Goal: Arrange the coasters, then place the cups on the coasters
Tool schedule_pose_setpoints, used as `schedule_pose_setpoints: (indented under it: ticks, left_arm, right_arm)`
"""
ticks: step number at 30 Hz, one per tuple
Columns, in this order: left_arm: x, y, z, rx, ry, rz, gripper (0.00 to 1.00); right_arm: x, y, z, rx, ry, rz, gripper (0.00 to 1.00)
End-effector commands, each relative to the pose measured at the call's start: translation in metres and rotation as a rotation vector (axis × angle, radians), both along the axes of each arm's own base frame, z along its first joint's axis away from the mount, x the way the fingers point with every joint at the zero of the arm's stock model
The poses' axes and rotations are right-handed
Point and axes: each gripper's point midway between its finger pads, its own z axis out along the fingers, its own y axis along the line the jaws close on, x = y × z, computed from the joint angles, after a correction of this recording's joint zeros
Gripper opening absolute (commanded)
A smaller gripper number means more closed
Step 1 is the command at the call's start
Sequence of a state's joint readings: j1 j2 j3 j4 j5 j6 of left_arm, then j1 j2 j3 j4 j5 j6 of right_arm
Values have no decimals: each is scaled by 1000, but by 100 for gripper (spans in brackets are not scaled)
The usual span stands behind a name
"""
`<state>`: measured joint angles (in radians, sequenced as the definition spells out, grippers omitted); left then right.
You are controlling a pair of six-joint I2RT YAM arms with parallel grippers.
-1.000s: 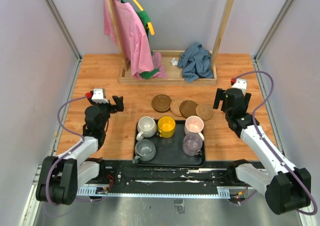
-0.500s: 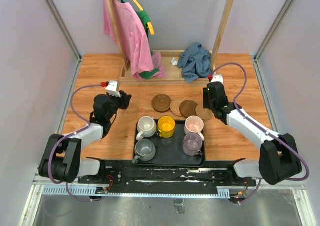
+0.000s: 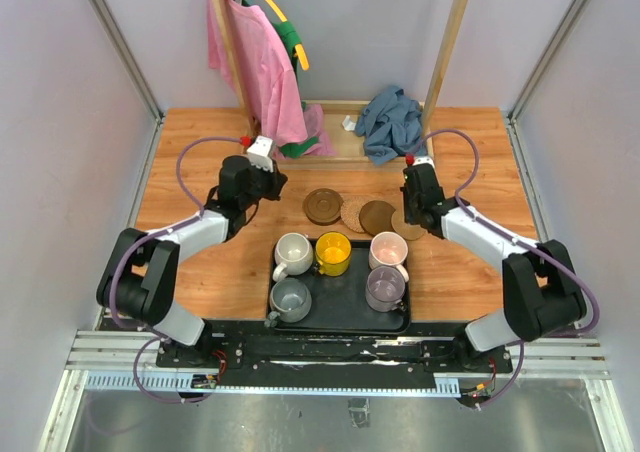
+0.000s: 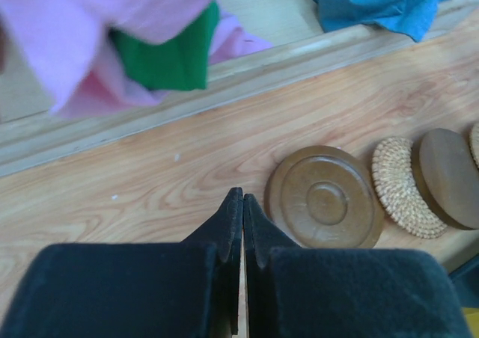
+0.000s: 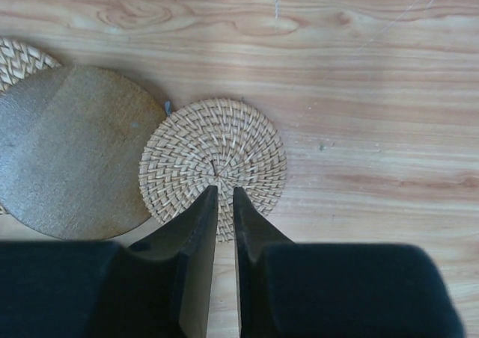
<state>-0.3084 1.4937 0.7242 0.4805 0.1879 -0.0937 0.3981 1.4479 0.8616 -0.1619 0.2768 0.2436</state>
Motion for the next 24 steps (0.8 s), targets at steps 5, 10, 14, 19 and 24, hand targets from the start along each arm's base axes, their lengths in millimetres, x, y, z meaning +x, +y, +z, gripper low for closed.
schedule_pose_setpoints:
  ticks: [5,10,14,19,24]
  left_arm:
    - [0,-57,-30,78,111,-113,1]
    - [-8,-83,-52,80,168,-172,1]
    - [-7,-97,-65,82,217,-209,1]
    - [-3,-108,-81,99,273,-233,1]
    - [7,-105,-101,132,344,-173,1]
  right_arm:
    - [1,23,-12,69,91,23,15]
    - [-4,28,-26,90,138,22,15]
    - [-7,27,-39,80,183,8,15]
    - [-10,22,-49,53,226,-23,13]
    - [-7,6,-60,41,275,-101,13]
